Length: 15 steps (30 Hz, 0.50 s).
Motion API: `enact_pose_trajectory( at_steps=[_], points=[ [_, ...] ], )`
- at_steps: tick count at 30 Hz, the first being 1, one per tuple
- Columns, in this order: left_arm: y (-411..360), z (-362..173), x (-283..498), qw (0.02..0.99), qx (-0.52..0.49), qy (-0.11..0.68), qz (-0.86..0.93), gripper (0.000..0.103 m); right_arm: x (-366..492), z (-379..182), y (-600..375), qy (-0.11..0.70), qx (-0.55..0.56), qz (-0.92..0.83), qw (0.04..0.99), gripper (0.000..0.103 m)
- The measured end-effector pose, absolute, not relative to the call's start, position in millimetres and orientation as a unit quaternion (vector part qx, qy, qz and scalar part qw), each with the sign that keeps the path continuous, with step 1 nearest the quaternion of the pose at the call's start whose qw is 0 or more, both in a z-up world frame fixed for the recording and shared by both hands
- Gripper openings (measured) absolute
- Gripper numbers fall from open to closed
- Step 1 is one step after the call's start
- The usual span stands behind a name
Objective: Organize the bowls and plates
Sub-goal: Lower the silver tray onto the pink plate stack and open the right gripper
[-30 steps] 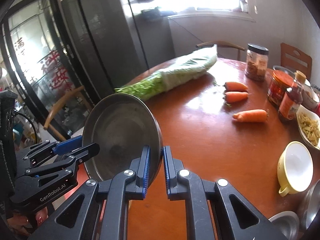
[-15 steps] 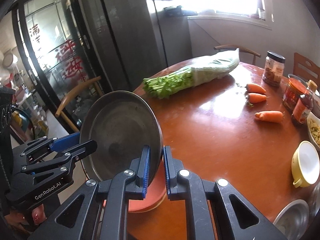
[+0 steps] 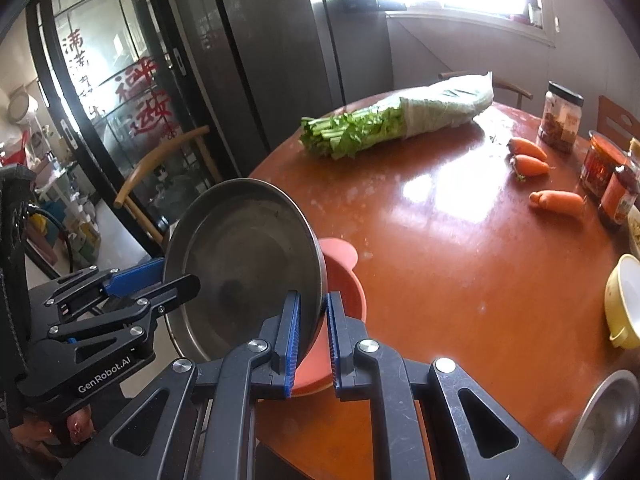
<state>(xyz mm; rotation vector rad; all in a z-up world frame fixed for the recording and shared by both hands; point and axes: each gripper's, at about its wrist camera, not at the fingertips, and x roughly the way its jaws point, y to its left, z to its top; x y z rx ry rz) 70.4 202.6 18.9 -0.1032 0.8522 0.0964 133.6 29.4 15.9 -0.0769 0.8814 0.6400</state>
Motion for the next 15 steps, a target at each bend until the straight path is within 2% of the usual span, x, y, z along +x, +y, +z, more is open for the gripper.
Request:
enact_pose_trajectory(
  at_steps=[15],
  points=[
    [204.6, 0.6, 85.1, 0.903, -0.047, 0.425, 0.044, 0.036, 147.9, -16.4, 33.0, 0.452, -0.037, 0.301, 0.838, 0.014]
  ],
)
